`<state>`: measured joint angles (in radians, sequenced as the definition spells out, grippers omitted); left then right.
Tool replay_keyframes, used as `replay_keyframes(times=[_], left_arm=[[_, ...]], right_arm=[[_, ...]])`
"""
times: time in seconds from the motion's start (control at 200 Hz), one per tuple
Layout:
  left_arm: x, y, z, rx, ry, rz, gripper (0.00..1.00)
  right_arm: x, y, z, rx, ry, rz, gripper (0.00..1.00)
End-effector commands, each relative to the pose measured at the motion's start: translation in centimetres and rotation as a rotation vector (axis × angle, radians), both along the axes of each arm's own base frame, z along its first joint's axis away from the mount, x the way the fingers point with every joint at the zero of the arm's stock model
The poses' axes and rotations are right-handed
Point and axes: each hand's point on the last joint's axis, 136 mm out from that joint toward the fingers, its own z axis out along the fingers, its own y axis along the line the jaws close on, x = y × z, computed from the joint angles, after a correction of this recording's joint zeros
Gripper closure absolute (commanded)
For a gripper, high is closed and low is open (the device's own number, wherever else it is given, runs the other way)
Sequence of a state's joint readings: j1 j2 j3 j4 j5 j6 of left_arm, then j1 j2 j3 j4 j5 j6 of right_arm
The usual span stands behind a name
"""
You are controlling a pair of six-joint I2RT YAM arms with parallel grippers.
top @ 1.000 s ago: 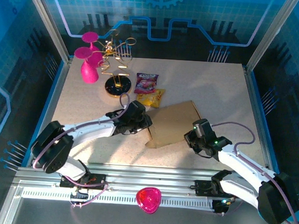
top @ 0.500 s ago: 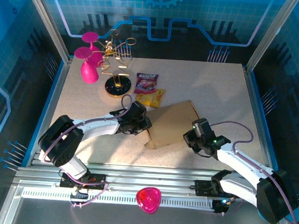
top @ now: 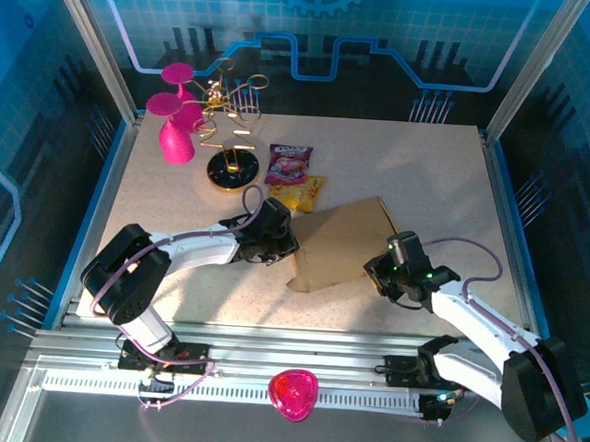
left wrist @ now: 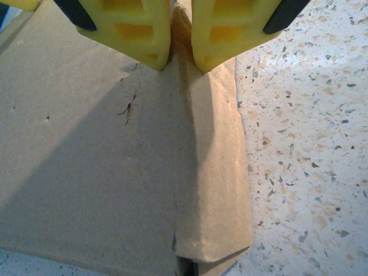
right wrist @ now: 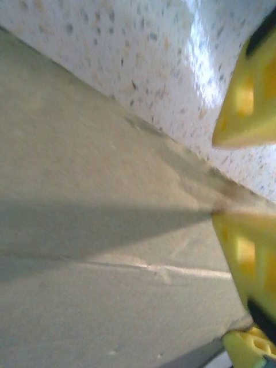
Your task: Fold the paper box
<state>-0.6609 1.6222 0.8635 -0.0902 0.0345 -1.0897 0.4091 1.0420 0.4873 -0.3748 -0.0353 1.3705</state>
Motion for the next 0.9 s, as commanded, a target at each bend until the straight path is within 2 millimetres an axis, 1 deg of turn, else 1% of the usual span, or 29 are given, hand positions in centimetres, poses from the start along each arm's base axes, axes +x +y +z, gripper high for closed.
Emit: replay_keyframes(times=[0.0,0.065,0.16,0.17,0.18,0.2,0.29,0.395,0.46,0.53,0.625,0.675,0.73,0.816,0.896], left_arm=[[-1.8,1.3,-1.8,0.079,0.044,-0.047,1.0],[-1.9,1.6,-1.3,0.097,0.022,-0.071,1.0],[-2.3,2.2,-0.7,0.123,-0.013,-0.117,1.0],[-2.3,2.2,-0.7,0.122,-0.017,-0.122,1.0],[-2.3,2.3,-0.6,0.123,-0.022,-0.129,1.0],[-2.4,2.3,-0.5,0.124,-0.031,-0.145,1.0],[-2.7,2.2,0.0,0.102,-0.066,-0.204,1.0],[-3.4,2.9,-0.3,0.097,-0.065,-0.244,1.0],[-3.5,3.3,-0.4,0.092,-0.076,-0.255,1.0],[-3.4,3.6,-0.5,0.065,-0.093,-0.258,1.0],[-3.1,4.5,-0.7,0.029,-0.101,-0.239,1.0],[-2.9,5.0,-0.9,0.01,-0.102,-0.229,1.0],[-2.7,5.4,-1.0,-0.008,-0.102,-0.221,1.0],[-2.3,6.1,-1.2,-0.032,-0.109,-0.22,1.0],[-2.0,6.8,-1.6,-0.03,-0.098,-0.217,1.0]], right_arm=[[0.5,-0.8,2.8,-0.058,-0.02,0.11,0.49],[1.1,-1.6,4.9,-0.098,-0.04,0.157,0.37],[2.1,-3.2,8.4,-0.194,-0.075,0.232,0.28],[2.0,-3.4,8.4,-0.207,-0.069,0.241,0.28],[2.3,-3.5,9.1,-0.217,-0.08,0.245,0.27],[2.5,-3.8,9.7,-0.238,-0.087,0.258,0.26],[3.5,-5.3,11.7,-0.317,-0.112,0.312,0.22],[5.1,-6.6,13.9,-0.359,-0.183,0.343,0.17],[6.0,-7.0,14.6,-0.371,-0.224,0.36,0.13],[7.1,-6.4,14.0,-0.324,-0.251,0.402,0.1],[7.9,-5.5,11.0,-0.208,-0.214,0.445,0.11],[8.1,-4.7,9.4,-0.104,-0.2,0.463,0.12],[8.3,-3.6,8.0,0.01,-0.201,0.482,0.12],[8.4,-2.2,6.5,0.153,-0.2,0.522,0.12],[8.7,-0.7,6.1,0.271,-0.237,0.574,0.12]])
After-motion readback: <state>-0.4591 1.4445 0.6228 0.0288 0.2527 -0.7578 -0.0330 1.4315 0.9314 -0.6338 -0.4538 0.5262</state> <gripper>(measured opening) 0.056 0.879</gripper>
